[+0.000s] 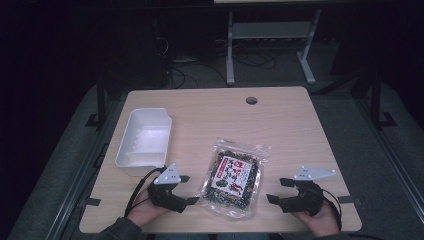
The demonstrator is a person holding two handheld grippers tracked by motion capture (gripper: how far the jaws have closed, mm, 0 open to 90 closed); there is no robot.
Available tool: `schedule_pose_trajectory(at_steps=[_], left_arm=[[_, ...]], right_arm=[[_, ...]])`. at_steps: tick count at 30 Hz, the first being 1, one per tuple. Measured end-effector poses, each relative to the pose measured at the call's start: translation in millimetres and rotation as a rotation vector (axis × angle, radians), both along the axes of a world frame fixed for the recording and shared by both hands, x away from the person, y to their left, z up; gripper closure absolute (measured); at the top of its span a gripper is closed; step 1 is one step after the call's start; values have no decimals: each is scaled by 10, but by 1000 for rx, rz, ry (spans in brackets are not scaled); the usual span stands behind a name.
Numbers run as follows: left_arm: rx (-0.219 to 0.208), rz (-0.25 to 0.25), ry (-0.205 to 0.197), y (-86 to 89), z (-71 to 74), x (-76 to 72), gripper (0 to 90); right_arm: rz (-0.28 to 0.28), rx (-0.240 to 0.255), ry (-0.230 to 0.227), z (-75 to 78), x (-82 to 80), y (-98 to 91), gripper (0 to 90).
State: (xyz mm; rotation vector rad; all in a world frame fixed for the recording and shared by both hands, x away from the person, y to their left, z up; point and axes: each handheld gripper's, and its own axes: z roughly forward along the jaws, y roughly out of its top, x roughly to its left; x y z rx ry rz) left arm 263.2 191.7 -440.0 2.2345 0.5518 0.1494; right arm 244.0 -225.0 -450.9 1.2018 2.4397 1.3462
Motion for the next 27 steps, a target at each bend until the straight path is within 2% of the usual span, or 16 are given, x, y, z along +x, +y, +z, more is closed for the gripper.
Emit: schedule_pose_trajectory(at_steps=[5, 7, 11, 15, 20, 22, 24, 25, 27], left_arm=[[-6, -10, -2, -28, -4, -3, 214], [3, -13, -7, -45, -11, 10, 231], [10, -10, -6, -83, -30, 64, 252], [12, -5, -5, -115, -35, 113, 285], [8, 5, -17, -122, -32, 133, 292], [9, 8, -18, -125, -35, 143, 308], [10, 9, -20, -132, -35, 152, 316], [9, 9, -18, -137, -36, 158, 327], [13, 9, -14, -145, -43, 166, 349]], right_arm=[[-35, -10, 21, 1, 88, -38, 169], [-45, -46, 20, 26, 169, -41, 179], [-57, -52, 26, 69, 349, -38, 175], [-72, -88, -8, 154, 499, -34, 174], [-93, -57, -6, 213, 659, -62, 175], [-116, -43, 13, 225, 807, -66, 175], [-117, -33, 14, 222, 840, -66, 175], [-117, -25, 29, 219, 889, -56, 175], [-126, -37, 43, 210, 980, -22, 182]])
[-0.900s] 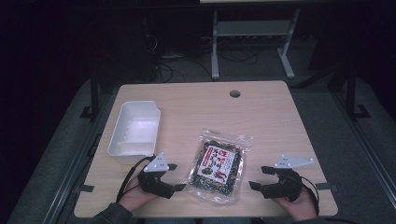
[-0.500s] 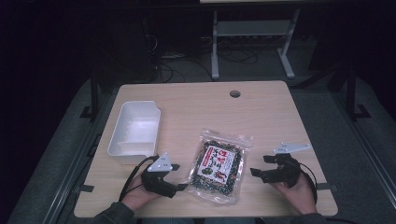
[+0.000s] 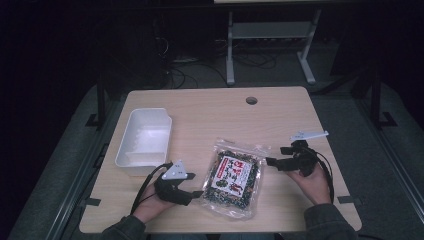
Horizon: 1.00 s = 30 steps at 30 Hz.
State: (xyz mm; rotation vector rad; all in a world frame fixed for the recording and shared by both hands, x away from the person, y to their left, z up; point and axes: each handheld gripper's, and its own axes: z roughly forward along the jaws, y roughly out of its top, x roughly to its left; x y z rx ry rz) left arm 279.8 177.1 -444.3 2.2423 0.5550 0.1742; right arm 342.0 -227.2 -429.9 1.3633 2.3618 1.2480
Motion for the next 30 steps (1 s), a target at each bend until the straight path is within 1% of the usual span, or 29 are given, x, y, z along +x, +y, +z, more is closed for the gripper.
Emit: schedule_pose_trajectory(at_steps=[1, 2, 3, 4, 5, 6, 9, 10, 11, 14, 15, 17, 18, 19, 22, 24, 27, 28, 29, 30], left_arm=[[2, 1, 3, -4, -4, 4, 355], [3, 0, 8, -7, -9, 8, 357], [5, -1, 11, -8, -12, 10, 357], [5, -1, 12, -9, -15, 11, 358], [3, 0, 13, -11, -18, 12, 364], [4, 1, 15, -12, -21, 15, 364], [10, 2, 21, -18, -34, 18, 368], [12, 1, 20, -21, -38, 17, 374], [12, 1, 21, -26, -42, 16, 374], [19, -5, 24, -42, -53, 11, 379], [24, -8, 25, -48, -59, 10, 382], [32, -9, 23, -56, -66, 8, 388], [33, -9, 25, -58, -69, 7, 392], [33, -9, 27, -61, -71, 6, 392], [44, -14, 29, -69, -81, 8, 395], [48, -15, 32, -81, -93, 7, 396], [58, -19, 35, -91, -103, 6, 396], [57, -18, 37, -94, -107, 5, 396], [57, -17, 38, -96, -111, 6, 395], [57, -16, 39, -97, -114, 7, 395]], right_arm=[[-10, -5, 5, -21, 87, 21, 208], [-17, -8, 22, -33, 140, 24, 200], [-17, -8, 22, -33, 140, 24, 200], [-25, -7, 39, -48, 190, 26, 205], [-41, 20, 63, -82, 290, 22, 224], [-41, 20, 63, -82, 290, 22, 224], [-81, 48, 76, -156, 396, 22, 280], [-89, 65, 107, -216, 440, 10, 316], [-89, 65, 107, -216, 440, 10, 316], [-92, 36, 145, -273, 457, 8, 356], [-94, 41, 152, -284, 460, 5, 375], [-89, 70, 160, -299, 464, 5, 426], [-80, 78, 161, -311, 467, 24, 467], [-80, 78, 161, -311, 467, 24, 467], [-70, 78, 179, -341, 472, 46, 517], [-63, 84, 191, -374, 480, 53, 569], [-56, 75, 197, -401, 479, 72, 671], [-58, 67, 194, -394, 473, 76, 718], [-55, 75, 184, -377, 462, 67, 782], [-55, 75, 184, -377, 462, 67, 782]])
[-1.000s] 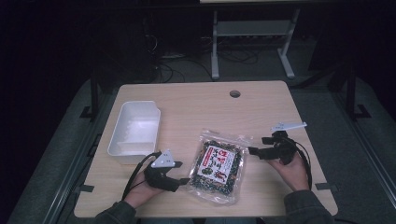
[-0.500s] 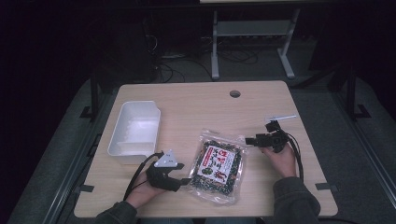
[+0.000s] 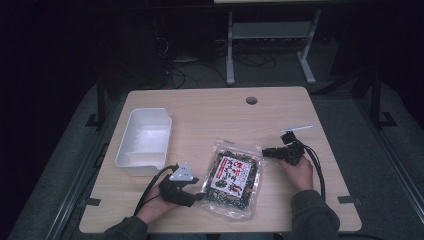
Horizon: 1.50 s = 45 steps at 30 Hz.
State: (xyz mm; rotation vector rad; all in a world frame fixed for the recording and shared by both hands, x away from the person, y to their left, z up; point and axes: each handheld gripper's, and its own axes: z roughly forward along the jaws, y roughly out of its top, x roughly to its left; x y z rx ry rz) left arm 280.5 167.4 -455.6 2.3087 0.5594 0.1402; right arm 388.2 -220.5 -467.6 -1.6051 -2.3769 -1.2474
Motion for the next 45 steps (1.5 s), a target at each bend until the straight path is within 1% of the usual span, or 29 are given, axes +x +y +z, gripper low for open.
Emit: schedule_pose_trajectory(at_steps=[1, 4, 5, 6, 7, 9, 12, 16, 18, 22, 23, 24, 27, 28, 29, 32, 34, 36, 39, 41, 43, 45], left_arm=[[2, 0, 0, 1, -1, 2, 395], [-3, 4, -1, 6, 0, 5, 391], [-5, 6, 0, 9, 1, 6, 389], [-7, 8, 1, 12, 1, 8, 381], [-8, 8, 2, 15, 0, 10, 381], [-8, 10, -2, 21, 0, 13, 371], [-15, 20, -2, 24, -3, 18, 342], [-31, 31, -4, 30, -1, 23, 288], [-41, 34, 4, 36, -2, 30, 273], [-60, 42, 15, 51, -7, 52, 242], [-68, 42, 19, 55, -8, 58, 238], [-76, 43, 23, 58, -8, 62, 238], [-110, 49, 47, 63, -12, 77, 235], [-113, 49, 50, 65, -14, 83, 236], [-118, 50, 52, 67, -16, 88, 236], [-145, 53, 70, 78, -19, 108, 237], [-164, 49, 90, 86, -21, 121, 237], [-184, 50, 98, 93, -18, 125, 236], [-219, 28, 129, 100, -19, 130, 259], [-241, 9, 149, 97, -20, 126, 306], [-247, -15, 152, 93, -12, 112, 396], [-243, -21, 140, 91, 2, 98, 439]], right_arm=[[2, 6, -4, 13, -7, -7, 813], [14, 31, -36, 61, -35, -21, 873], [16, 40, -46, 81, -45, -22, 881], [25, 60, -65, 125, -66, -29, 890], [25, 60, -65, 125, -66, -29, 890], [39, 97, -83, 189, -95, -46, 896], [49, 141, -127, 320, -162, -72, 898], [63, 170, -177, 485, -268, -111, 898], [72, 186, -205, 570, -318, -125, 898], [116, 219, -265, 763, -419, -108, 898], [139, 232, -289, 860, -467, -75, 898], [139, 232, -289, 860, -467, -75, 898], [171, 231, -339, 1004, -542, 2, 898], [198, 232, -359, 1103, -589, 60, 898], [198, 232, -359, 1103, -589, 60, 898], [241, 234, -394, 1235, -663, 141, 898], [268, 241, -415, 1310, -712, 188, 898], [282, 241, -431, 1352, -744, 217, 898], [303, 260, -446, 1392, -779, 249, 898], [308, 270, -450, 1403, -792, 264, 897], [310, 274, -454, 1399, -795, 278, 897], [306, 277, -452, 1387, -790, 277, 897]])
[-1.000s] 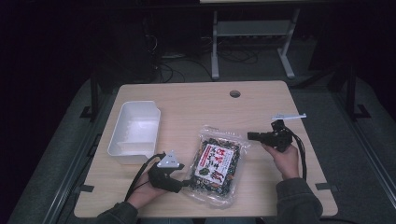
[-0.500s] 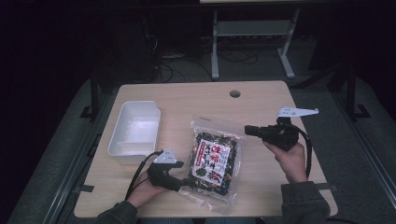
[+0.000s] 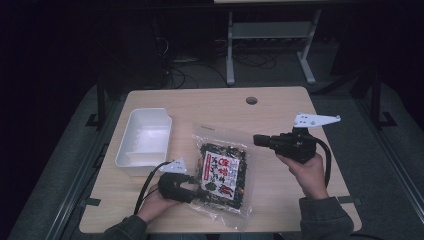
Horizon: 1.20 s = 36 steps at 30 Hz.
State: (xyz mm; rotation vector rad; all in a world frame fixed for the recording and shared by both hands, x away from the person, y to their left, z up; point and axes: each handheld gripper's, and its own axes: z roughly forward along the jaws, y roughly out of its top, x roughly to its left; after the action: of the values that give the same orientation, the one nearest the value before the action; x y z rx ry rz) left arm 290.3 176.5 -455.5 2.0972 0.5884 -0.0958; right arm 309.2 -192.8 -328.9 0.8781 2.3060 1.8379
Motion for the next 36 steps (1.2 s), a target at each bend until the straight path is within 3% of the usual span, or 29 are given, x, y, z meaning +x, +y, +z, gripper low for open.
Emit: schedule_pose_trajectory(at_steps=[2, 3, 8, 16, 20, 21, 22, 24, 25, 29, 36], left_arm=[[-10, -4, 4, 22, 15, 2, 468], [-30, -9, 10, 51, 28, 6, 554], [-19, -21, -18, 48, 55, -19, 690], [19, -37, -94, 12, 105, -84, 711], [26, -37, -113, -1, 119, -106, 713], [33, -39, -120, -1, 121, -107, 714], [36, -37, -123, -2, 121, -110, 717], [39, -34, -124, -1, 121, -113, 721], [40, -34, -126, -2, 121, -115, 721], [44, -34, -134, -7, 122, -121, 727], [42, -39, -143, -8, 127, -127, 727]], right_arm=[[-2, 6, 3, -8, 3, -3, 897], [-4, 14, 4, -21, 6, -10, 896], [-21, 8, -6, -21, -6, -14, 895], [-42, 5, -5, -61, 3, -70, 880], [-56, -5, 6, -126, 35, -88, 762], [-54, -7, 14, -147, 48, -89, 698], [-51, -25, 38, -199, 82, -79, 564], [-49, -30, 62, -263, 119, -70, 466], [-49, -30, 62, -263, 119, -70, 466], [-33, -26, 109, -426, 195, 3, 330], [37, -62, 153, -609, 264, 185, 315]])
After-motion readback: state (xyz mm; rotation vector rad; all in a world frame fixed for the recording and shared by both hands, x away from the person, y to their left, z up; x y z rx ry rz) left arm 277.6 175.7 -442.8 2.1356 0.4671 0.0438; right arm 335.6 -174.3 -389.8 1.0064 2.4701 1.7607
